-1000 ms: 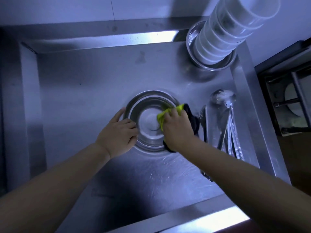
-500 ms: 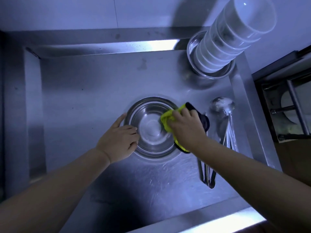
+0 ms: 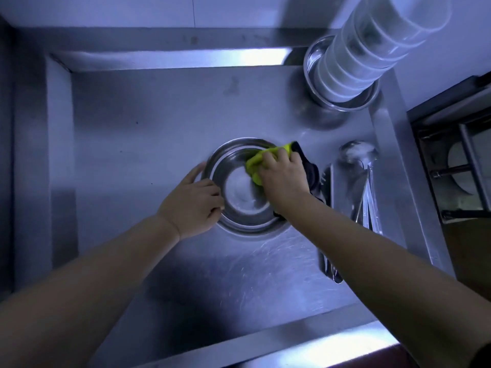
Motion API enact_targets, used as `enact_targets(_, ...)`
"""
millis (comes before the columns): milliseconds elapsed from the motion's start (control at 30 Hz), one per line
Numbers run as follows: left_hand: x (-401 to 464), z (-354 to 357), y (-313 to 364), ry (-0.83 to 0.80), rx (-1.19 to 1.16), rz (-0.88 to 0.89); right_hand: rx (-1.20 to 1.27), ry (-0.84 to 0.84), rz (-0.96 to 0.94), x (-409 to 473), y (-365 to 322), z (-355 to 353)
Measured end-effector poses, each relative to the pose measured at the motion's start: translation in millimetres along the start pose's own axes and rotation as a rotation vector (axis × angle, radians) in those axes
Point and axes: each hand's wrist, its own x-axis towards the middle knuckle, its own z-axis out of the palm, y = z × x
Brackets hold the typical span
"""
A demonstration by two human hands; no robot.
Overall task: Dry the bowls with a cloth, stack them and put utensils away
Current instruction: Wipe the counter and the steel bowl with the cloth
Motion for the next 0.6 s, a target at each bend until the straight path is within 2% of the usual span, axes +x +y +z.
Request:
enact_targets(100,0,-5,2,0.005,-0.02,-0.003,0.038,-0.194,0.034,-32,-7,-6)
enact_targets(200,-3,-9,2,0.009,-0.09,0.0,0.339,-0.307,0.05,-57,-27,-8)
enact_targets(267,-13,-12,0,0.036,-0.19,-0.034,0.664,-0.251,0.14,-73,-39,-8)
enact_targets(333,-28,-22,-3,0.077,-0.226,-0.122,0.921,-0.045,0.291,-96,-54,-6)
enact_targets(400,-51,-36,-7,0.106,-0.224,-0.204,0.901,0.162,0.352,-122,-79,-1)
enact_targets(500,-91,-52,-12,0.139,-0.25,-0.3,0.717,0.136,0.249,-143,-124,7)
enact_targets(600,-123,-64,-13,0.21,-0.285,-0.445,0.684,0.197,0.105,-127,-158,4)
